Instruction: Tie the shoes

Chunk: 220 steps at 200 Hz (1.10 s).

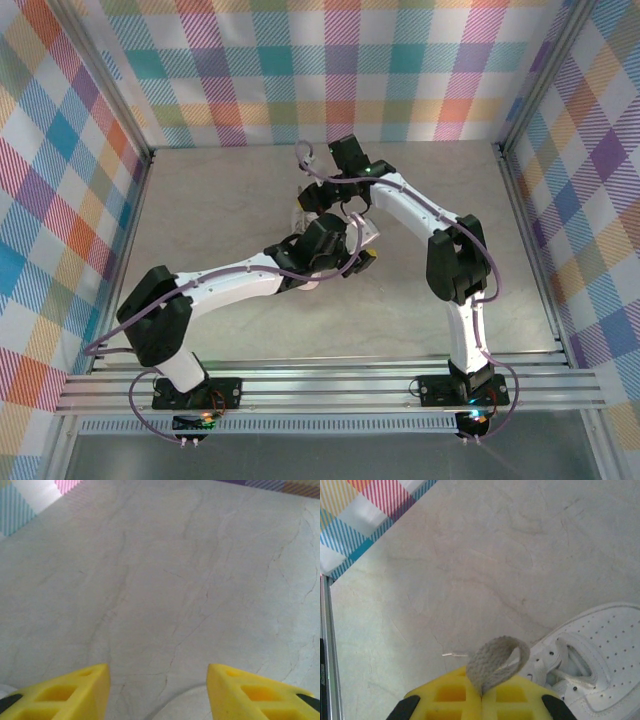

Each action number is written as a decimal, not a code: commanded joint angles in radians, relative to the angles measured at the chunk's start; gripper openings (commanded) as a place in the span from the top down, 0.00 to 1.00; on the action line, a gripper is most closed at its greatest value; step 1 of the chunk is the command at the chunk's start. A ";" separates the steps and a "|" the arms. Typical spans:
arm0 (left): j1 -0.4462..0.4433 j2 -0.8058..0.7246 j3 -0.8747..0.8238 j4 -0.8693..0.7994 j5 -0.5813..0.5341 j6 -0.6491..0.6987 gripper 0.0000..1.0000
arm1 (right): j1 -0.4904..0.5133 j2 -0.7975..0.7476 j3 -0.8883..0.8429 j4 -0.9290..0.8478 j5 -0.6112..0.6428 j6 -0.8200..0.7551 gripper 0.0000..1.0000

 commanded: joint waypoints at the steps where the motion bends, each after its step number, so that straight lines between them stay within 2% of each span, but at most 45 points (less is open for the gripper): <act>1: 0.009 -0.135 -0.018 0.012 -0.057 0.016 0.46 | 0.001 -0.067 -0.045 0.048 -0.042 -0.055 1.00; 26: 0.063 -0.267 -0.065 -0.028 -0.062 -0.019 0.45 | 0.002 -0.113 -0.118 0.114 -0.049 -0.083 1.00; 51: 0.189 -0.394 -0.114 -0.077 0.014 -0.131 0.45 | 0.008 -0.151 -0.179 0.175 -0.060 -0.123 1.00; 82: 0.432 -0.486 -0.160 -0.086 0.237 -0.353 0.43 | 0.028 -0.184 -0.223 0.199 -0.062 -0.203 1.00; 97: 0.533 -0.469 -0.154 -0.085 0.367 -0.445 0.43 | 0.038 -0.203 -0.251 0.224 -0.062 -0.233 1.00; 117: 0.616 -0.404 -0.139 -0.057 0.526 -0.534 0.45 | 0.047 -0.219 -0.269 0.237 -0.071 -0.265 1.00; 144: 0.660 -0.322 -0.133 0.041 0.662 -0.619 0.46 | 0.053 -0.223 -0.273 0.233 -0.074 -0.283 1.00; 188: 0.660 -0.221 -0.106 0.088 0.726 -0.651 0.48 | 0.058 -0.221 -0.269 0.239 -0.074 -0.281 1.00; 220: 0.660 -0.185 -0.110 0.101 0.730 -0.662 0.49 | 0.059 -0.219 -0.265 0.244 -0.070 -0.270 1.00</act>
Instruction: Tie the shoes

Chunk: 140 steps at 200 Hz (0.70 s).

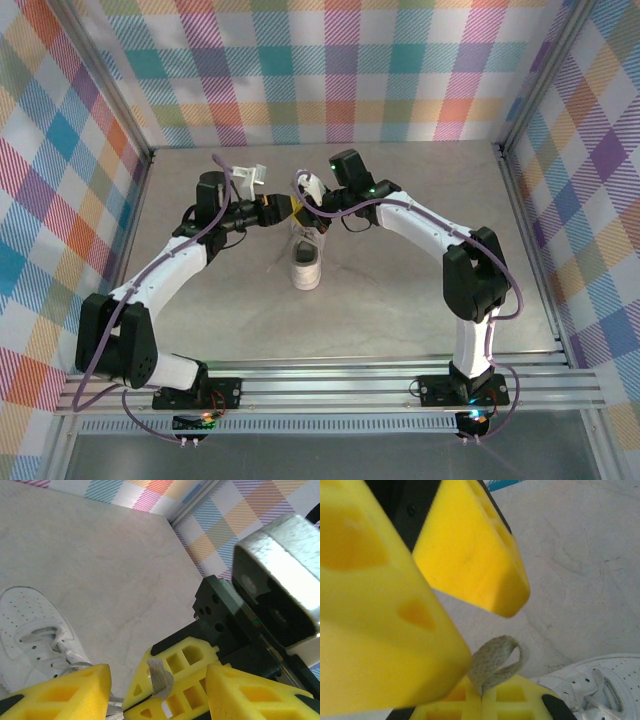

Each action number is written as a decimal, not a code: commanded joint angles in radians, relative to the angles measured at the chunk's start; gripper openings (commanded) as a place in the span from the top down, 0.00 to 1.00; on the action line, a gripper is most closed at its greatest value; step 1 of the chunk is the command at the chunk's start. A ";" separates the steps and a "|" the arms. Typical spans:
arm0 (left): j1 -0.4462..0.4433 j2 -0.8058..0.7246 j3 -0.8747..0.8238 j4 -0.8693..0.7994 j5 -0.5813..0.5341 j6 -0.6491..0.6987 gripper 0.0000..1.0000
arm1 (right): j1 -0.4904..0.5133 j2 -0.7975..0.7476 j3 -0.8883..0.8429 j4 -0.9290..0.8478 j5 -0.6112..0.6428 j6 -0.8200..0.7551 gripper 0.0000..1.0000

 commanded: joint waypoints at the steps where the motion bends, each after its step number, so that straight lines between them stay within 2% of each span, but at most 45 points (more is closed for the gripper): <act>1: 0.008 0.016 0.024 0.062 0.052 -0.032 0.49 | 0.005 -0.036 0.003 0.032 -0.031 -0.014 1.00; 32: 0.007 0.044 0.021 0.070 0.066 -0.037 0.52 | 0.005 -0.034 0.003 0.033 -0.041 -0.017 1.00; 73: 0.007 0.074 0.032 0.103 0.087 -0.051 0.63 | 0.007 -0.029 0.003 0.017 -0.071 -0.036 1.00; 80: 0.007 0.077 0.034 0.108 0.090 -0.053 0.69 | 0.007 -0.028 0.004 0.011 -0.075 -0.041 1.00; 102: 0.007 0.076 0.040 0.106 0.090 -0.047 0.97 | 0.007 -0.025 0.013 -0.019 -0.083 -0.056 1.00; 110: 0.007 0.072 0.041 0.102 0.086 -0.044 1.00 | 0.007 -0.025 0.016 -0.028 -0.081 -0.061 1.00; 120: 0.007 0.065 0.040 0.088 0.077 -0.031 1.00 | 0.007 -0.025 0.020 -0.043 -0.080 -0.068 0.91; 132: 0.008 0.056 0.041 0.064 0.063 -0.010 1.00 | 0.005 -0.029 0.025 -0.065 -0.076 -0.074 0.71; 140: 0.008 0.052 0.042 0.048 0.053 0.005 1.00 | -0.001 -0.034 0.030 -0.089 -0.073 -0.075 0.64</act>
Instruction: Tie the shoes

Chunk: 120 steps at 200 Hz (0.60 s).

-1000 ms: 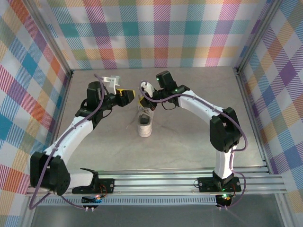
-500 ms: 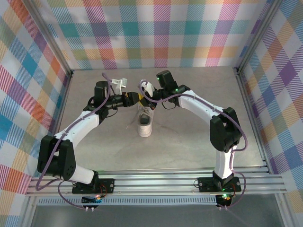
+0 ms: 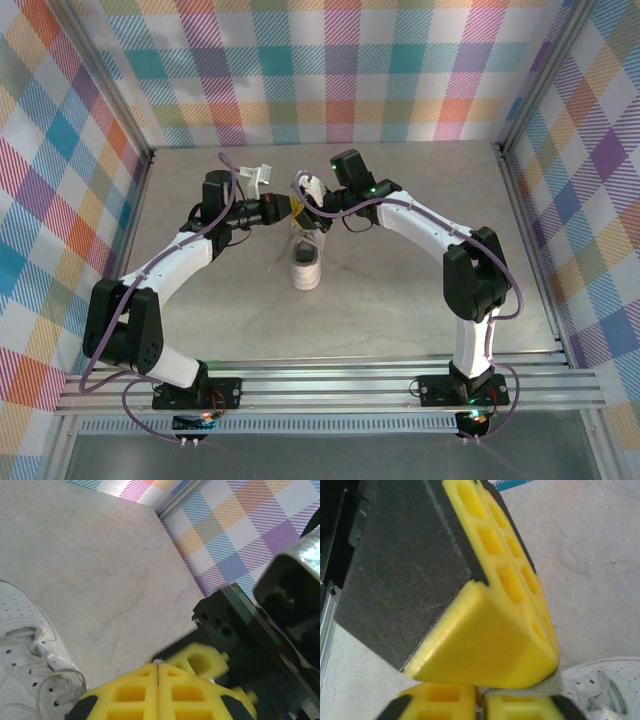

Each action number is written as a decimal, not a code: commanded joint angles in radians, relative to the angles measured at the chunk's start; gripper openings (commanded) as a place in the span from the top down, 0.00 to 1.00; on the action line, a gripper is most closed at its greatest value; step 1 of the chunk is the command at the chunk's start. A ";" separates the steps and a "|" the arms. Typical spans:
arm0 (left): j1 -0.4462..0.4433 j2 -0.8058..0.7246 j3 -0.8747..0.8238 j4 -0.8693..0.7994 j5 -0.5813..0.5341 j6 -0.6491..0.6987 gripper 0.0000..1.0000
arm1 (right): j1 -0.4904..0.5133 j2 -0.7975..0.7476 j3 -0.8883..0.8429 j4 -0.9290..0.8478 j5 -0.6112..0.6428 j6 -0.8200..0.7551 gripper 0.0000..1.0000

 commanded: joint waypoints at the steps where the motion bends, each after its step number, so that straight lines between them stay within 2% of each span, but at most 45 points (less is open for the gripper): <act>1: 0.008 -0.020 0.034 -0.022 -0.015 0.049 1.00 | -0.002 -0.034 0.029 -0.065 -0.041 -0.042 0.63; 15: 0.009 -0.021 0.039 -0.050 -0.023 0.069 1.00 | -0.037 -0.045 0.028 -0.090 -0.061 -0.002 0.58; 40: 0.010 -0.015 0.041 -0.074 -0.025 0.091 1.00 | -0.139 -0.036 0.024 -0.108 -0.151 0.148 0.57; 52: 0.010 -0.014 0.042 -0.080 -0.024 0.098 1.00 | -0.164 -0.017 0.032 -0.113 -0.138 0.214 0.57; 75: 0.010 -0.015 0.040 -0.089 -0.029 0.112 1.00 | -0.167 0.091 0.164 -0.253 -0.092 0.279 0.57; 83: 0.010 -0.015 0.042 -0.092 -0.030 0.116 1.00 | -0.167 0.135 0.213 -0.287 -0.089 0.346 0.58; 120: 0.008 -0.020 0.052 -0.124 -0.027 0.144 1.00 | -0.143 0.249 0.311 -0.307 -0.065 0.481 0.57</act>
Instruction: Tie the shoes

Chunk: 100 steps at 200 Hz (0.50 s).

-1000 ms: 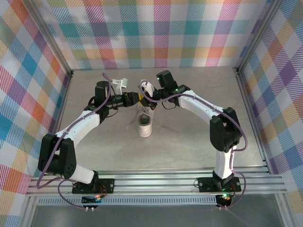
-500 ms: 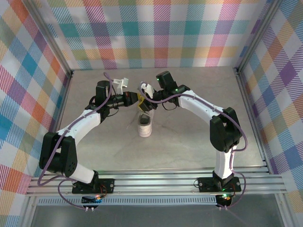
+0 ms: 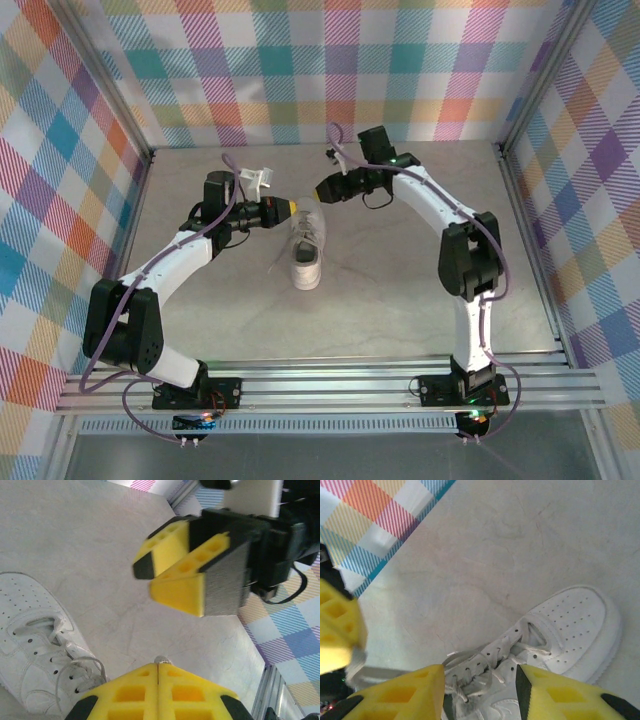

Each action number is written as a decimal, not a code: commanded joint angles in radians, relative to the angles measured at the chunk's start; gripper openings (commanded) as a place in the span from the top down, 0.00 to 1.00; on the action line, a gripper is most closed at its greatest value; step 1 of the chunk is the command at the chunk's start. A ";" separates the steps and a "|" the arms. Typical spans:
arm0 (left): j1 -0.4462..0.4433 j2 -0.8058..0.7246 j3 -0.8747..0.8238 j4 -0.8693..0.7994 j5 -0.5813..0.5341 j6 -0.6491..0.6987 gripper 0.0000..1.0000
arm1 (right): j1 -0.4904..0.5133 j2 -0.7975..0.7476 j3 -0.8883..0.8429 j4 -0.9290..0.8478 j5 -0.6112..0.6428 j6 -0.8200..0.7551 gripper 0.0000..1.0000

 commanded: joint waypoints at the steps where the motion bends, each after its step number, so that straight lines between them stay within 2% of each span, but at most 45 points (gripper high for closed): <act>1: 0.009 -0.021 0.039 -0.036 0.000 0.045 1.00 | 0.038 0.078 0.060 -0.096 -0.001 0.128 0.57; 38: 0.008 -0.034 0.042 -0.077 -0.008 0.077 1.00 | 0.058 0.185 0.186 -0.218 -0.007 0.132 0.57; 100: 0.010 -0.044 0.050 -0.108 -0.011 0.101 1.00 | 0.072 0.200 0.190 -0.295 0.038 0.101 0.56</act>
